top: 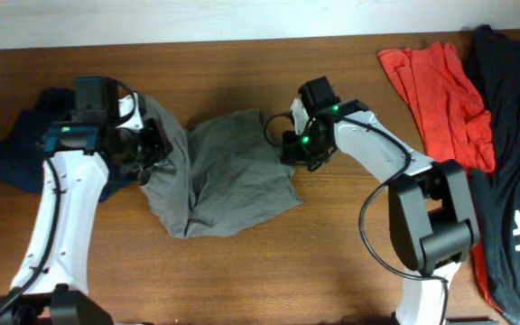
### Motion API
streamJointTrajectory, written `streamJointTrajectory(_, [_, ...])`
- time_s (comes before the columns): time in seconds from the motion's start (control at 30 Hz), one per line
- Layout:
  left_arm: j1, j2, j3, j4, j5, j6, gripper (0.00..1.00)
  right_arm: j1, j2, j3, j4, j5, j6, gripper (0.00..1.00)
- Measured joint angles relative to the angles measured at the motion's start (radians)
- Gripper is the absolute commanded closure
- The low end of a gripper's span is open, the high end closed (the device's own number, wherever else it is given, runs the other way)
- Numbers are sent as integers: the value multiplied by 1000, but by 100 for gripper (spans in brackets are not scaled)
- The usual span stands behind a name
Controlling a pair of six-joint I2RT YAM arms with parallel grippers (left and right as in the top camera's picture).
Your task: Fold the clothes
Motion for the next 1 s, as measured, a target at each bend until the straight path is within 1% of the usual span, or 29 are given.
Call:
streamJointTrajectory(0.2, [-90, 56, 0, 47, -1, -22, 100, 11, 92, 3, -15, 5, -23, 83])
streamJointTrajectory(0.33, [-170, 89, 0, 116, -7, -52, 100, 15, 101, 12, -19, 5, -26, 85])
streamJointTrajectory(0.57, [-296, 117, 0, 215, -11, -115, 99, 31, 107, 19, -16, 6, -27, 86])
streamJointTrajectory(0.6, [-313, 121, 0, 231, -11, -122, 95, 31, 107, 21, -16, 7, -27, 86])
streamJointTrajectory(0.63, [-325, 124, 0, 240, -12, -126, 79, 32, 107, 21, -16, 7, -27, 86])
streamJointTrajectory(0.67, [-338, 128, 0, 249, -13, -128, 57, 32, 107, 21, -17, 9, -27, 86])
streamJointTrajectory(0.7, [-349, 134, 0, 253, -15, -130, 44, 32, 107, 21, -17, 9, -27, 87])
streamJointTrajectory(0.77, [-365, 143, 0, 257, -14, -136, 24, 32, 107, 21, -18, 10, -27, 92])
streamJointTrajectory(0.8, [-373, 147, 0, 259, -9, -136, 19, 33, 109, 21, -18, 10, -30, 94])
streamJointTrajectory(0.83, [-374, 150, 0, 264, -3, -137, 17, 33, 109, 21, -18, 10, -27, 94])
streamJointTrajectory(0.93, [-359, 151, 11, 278, 53, -100, 17, 33, 109, 24, -27, 10, -27, 94])
streamJointTrajectory(1.0, [-331, 150, 38, 274, 79, -58, 17, 31, 109, 31, -71, 11, -27, 94])
